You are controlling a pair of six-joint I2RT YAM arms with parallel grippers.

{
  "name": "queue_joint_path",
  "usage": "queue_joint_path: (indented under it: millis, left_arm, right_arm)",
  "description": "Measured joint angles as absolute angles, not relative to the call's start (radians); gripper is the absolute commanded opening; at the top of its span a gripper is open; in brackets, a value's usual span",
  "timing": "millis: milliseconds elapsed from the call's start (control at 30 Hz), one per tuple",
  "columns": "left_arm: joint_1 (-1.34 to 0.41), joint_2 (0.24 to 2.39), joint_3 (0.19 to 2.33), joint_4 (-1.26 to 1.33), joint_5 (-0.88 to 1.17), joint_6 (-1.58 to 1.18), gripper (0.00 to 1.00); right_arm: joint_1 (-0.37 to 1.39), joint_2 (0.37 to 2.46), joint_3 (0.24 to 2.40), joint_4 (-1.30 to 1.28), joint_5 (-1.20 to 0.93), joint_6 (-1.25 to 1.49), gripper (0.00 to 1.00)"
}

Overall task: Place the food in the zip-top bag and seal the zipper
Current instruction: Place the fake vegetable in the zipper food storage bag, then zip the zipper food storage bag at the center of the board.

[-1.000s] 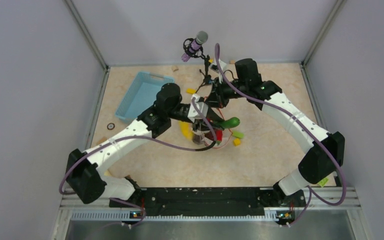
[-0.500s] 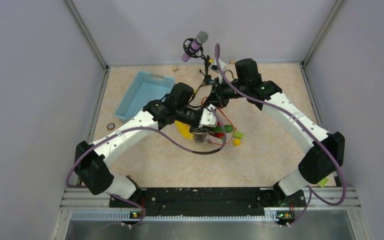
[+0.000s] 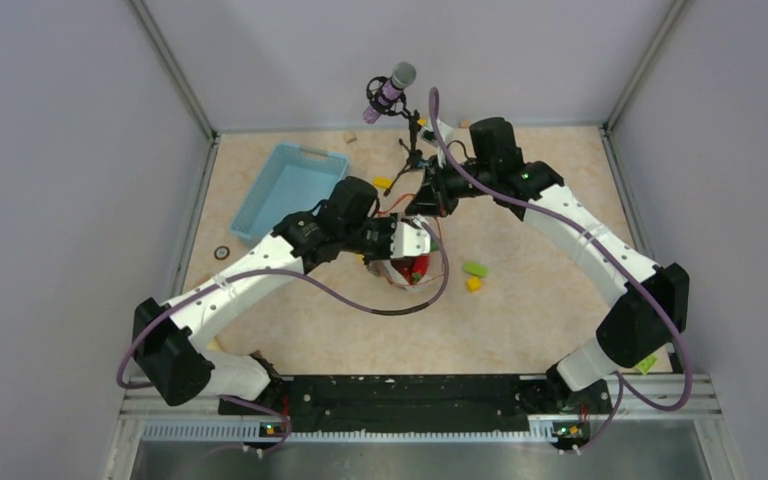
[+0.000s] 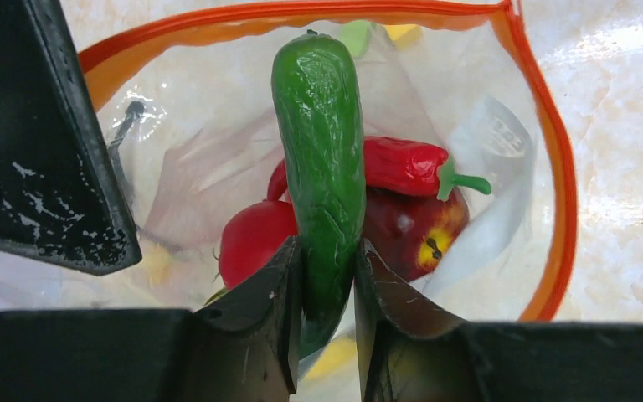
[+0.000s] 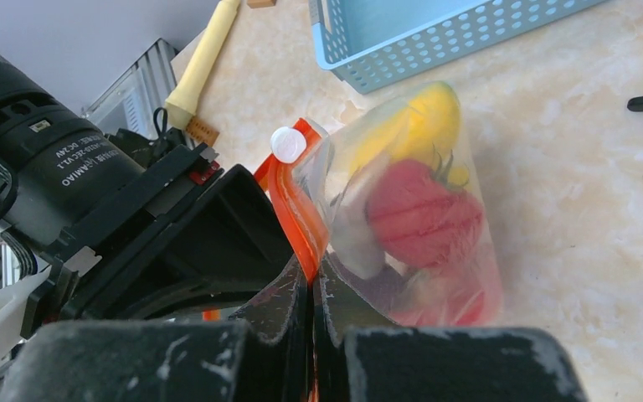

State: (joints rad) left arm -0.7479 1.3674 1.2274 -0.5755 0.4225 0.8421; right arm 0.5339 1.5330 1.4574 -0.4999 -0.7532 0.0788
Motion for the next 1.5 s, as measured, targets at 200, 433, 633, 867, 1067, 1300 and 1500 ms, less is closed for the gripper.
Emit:
queue_joint_path:
  millis: [200,433,633,867,1067,1300,1500]
  left_arm:
    - [-0.770,1.353,1.215,-0.571,0.318,0.820,0.95]
    - [-0.810,1.350,1.227,-0.551,0.232,0.756,0.98]
    - [-0.848,1.208,1.143,-0.369,0.163,0.609,0.98]
    - [-0.852,0.768,0.637,0.079,0.007,0.270,0.98]
    - [-0.852,0.650,0.397,0.218,-0.144,0.096,0.97]
    - [-0.852,0.734,0.337,0.336,-0.227,0.050,0.94]
    - [-0.852,0.792,0.319,0.427,-0.242,0.047,0.92]
  right_arm:
    - [0.534,1.546,1.460,-0.506,-0.753,0.078,0.00]
    - [0.534,1.562,1.460,-0.527,-0.748,0.070,0.00]
    - [0.534,1.563,1.463,-0.540,-0.735,0.055,0.00]
    - [0.534,1.569,1.490,-0.576,-0.726,0.014,0.00]
    - [0.534,1.597,1.521,-0.600,-0.726,-0.022,0.00]
    - [0.538,1.639,1.584,-0.683,-0.729,-0.102,0.00]
    - [0.593,1.693,1.640,-0.765,-0.745,-0.205,0.00]
